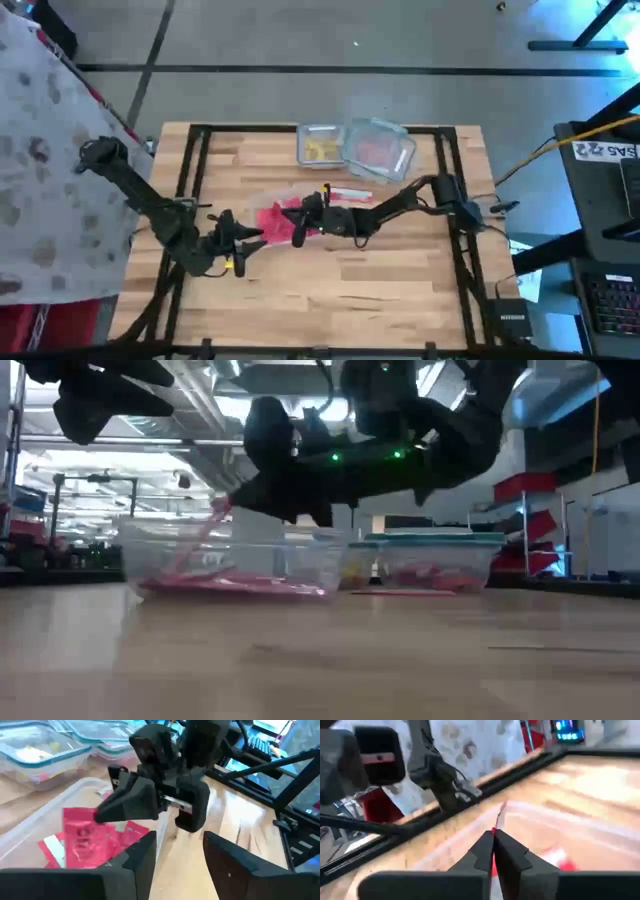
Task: Sort candy
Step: Put the pink strip candy into the rectangular transparent bin
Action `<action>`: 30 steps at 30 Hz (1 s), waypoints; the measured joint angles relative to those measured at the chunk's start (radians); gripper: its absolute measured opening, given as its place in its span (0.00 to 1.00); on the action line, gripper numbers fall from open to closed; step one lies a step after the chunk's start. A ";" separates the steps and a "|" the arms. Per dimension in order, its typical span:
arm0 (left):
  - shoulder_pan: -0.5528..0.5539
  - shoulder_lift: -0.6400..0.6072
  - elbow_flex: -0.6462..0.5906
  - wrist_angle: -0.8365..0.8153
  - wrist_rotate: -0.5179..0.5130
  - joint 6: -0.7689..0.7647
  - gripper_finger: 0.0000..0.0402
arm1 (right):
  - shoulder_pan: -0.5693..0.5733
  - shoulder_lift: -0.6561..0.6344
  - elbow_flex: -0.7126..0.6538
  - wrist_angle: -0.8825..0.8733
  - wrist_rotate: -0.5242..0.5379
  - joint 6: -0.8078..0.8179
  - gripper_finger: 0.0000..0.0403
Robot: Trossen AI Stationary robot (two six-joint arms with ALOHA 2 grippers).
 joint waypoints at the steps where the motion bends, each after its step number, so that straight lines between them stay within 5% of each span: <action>1: 0.000 0.000 0.000 -0.001 0.000 0.000 0.36 | 0.000 -0.005 -0.004 -0.044 0.002 0.011 0.00; 19: 0.000 0.000 0.000 -0.001 0.000 -0.003 0.36 | 0.001 -0.125 0.057 -0.264 0.017 -0.277 0.07; 25: 0.000 0.000 0.000 -0.002 0.004 -0.013 0.36 | 0.000 -0.161 0.170 -0.662 0.224 -0.300 0.29; 30: 0.000 0.000 0.000 -0.021 0.009 -0.020 0.36 | 0.000 -0.261 0.257 -1.045 0.186 -0.343 0.44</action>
